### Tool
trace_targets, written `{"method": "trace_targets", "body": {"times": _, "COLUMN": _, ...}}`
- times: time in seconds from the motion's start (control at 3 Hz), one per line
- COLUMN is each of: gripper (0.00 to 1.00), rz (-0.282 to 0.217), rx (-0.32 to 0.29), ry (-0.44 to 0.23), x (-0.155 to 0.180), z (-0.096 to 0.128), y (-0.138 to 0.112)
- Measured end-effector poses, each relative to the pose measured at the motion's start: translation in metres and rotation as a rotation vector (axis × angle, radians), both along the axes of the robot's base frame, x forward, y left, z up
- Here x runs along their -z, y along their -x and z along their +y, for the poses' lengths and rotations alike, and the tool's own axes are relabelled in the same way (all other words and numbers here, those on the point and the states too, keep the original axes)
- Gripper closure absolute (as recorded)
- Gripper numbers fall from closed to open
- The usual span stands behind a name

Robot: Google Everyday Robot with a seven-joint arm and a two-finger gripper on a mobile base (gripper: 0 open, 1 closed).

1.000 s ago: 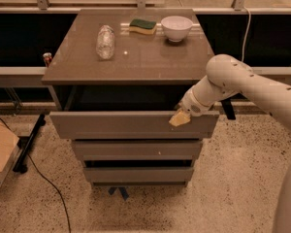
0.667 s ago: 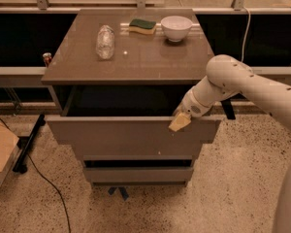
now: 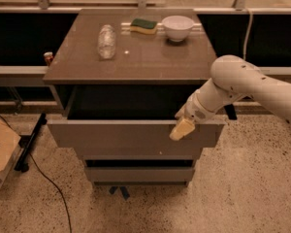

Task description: Open top drawer

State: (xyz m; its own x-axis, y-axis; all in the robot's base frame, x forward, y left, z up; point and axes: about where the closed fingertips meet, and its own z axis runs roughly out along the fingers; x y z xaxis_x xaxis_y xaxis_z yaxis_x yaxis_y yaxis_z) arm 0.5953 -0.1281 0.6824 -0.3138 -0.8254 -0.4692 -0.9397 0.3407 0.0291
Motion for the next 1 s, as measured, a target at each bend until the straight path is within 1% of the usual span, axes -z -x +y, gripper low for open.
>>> {"method": "trace_targets", "body": {"times": 0.33, "gripper": 0.00, "rz": 0.034, "rx": -0.003, "ry": 0.043, "x": -0.0127, "z": -0.0081, "y": 0.0498}}
{"method": "trace_targets", "body": {"times": 0.67, "gripper": 0.00, "rz": 0.033, "rx": -0.002, "ry": 0.040, "x": -0.0119, "z": -0.0076, "y": 0.0473}}
{"method": "trace_targets", "body": {"times": 1.0, "gripper": 0.00, "rz": 0.038, "rx": -0.012, "ry": 0.054, "x": -0.0050, "z": -0.0043, "y": 0.0437}}
